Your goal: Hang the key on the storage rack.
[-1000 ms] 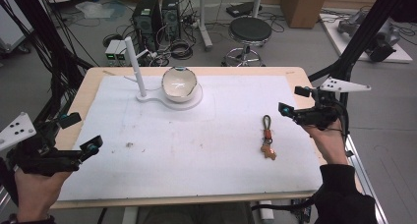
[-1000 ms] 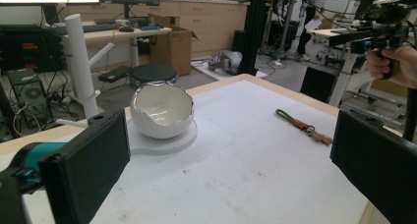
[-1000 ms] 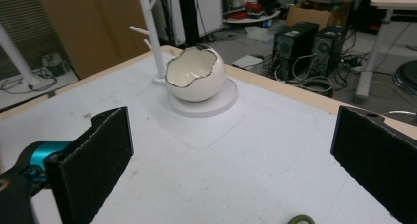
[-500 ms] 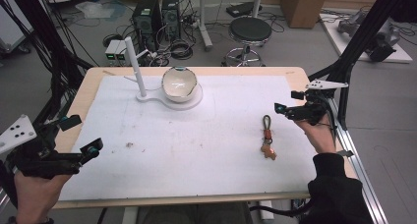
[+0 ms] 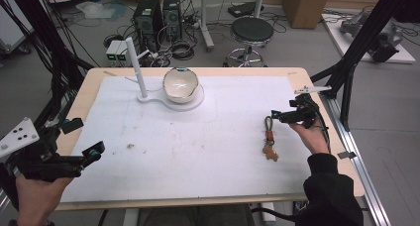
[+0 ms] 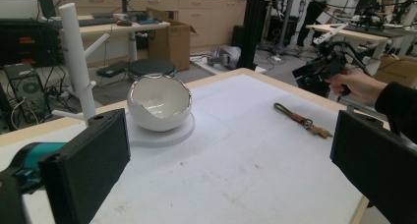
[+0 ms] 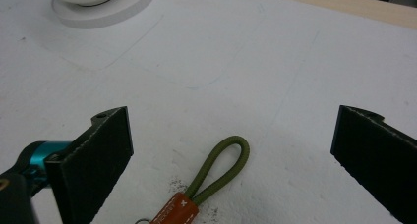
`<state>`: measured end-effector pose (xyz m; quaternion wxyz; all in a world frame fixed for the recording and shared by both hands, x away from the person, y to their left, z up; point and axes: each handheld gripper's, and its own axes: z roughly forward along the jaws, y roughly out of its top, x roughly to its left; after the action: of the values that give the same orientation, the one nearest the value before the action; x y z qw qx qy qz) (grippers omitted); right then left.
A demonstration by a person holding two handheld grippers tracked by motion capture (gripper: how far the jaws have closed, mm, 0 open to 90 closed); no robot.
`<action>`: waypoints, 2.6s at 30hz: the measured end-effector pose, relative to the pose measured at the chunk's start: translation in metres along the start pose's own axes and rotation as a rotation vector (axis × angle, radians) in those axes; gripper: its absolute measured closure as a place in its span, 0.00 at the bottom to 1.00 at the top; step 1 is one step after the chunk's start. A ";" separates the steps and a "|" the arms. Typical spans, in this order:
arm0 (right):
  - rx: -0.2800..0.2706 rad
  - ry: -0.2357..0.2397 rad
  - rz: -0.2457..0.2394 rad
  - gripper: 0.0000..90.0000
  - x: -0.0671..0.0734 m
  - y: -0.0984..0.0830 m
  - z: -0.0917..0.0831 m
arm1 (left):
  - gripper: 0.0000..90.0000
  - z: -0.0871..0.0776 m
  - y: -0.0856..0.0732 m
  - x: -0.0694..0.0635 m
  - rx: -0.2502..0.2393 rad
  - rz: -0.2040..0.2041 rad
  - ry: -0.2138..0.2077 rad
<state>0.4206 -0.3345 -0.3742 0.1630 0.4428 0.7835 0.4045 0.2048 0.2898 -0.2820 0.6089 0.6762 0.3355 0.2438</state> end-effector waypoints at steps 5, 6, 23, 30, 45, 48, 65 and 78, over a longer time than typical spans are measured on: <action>0.018 -0.001 0.011 0.01 -0.002 -0.002 0.005 | 0.02 -0.002 0.000 0.000 0.000 0.003 0.002; 0.021 -0.002 0.012 0.01 -0.002 -0.002 0.009 | 0.02 -0.003 0.000 0.001 -0.003 0.001 0.004; 0.050 -0.006 0.048 0.01 0.003 -0.002 0.012 | 0.02 -0.008 -0.002 0.004 -0.001 -0.011 0.019; 0.003 -0.013 0.059 0.01 0.011 -0.002 -0.019 | 0.02 0.004 0.003 0.000 -0.005 -0.012 -0.011; -0.068 -0.020 0.075 0.01 0.031 -0.022 -0.044 | 0.02 0.003 -0.002 -0.014 0.012 0.000 -0.072; -0.042 -0.035 0.084 0.01 0.027 -0.023 -0.031 | 0.02 0.003 -0.002 -0.012 0.013 -0.002 -0.070; -0.008 -0.069 0.113 0.01 0.003 -0.036 0.025 | 0.02 0.003 -0.014 -0.005 0.044 -0.025 -0.038; 0.041 -0.138 0.136 0.02 -0.014 -0.041 0.039 | 0.02 0.002 -0.016 -0.003 0.055 -0.030 -0.026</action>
<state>0.4293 -0.3380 -0.4320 0.1797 0.5249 0.7467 0.3669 0.2016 0.2865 -0.2981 0.5981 0.6905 0.3443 0.2165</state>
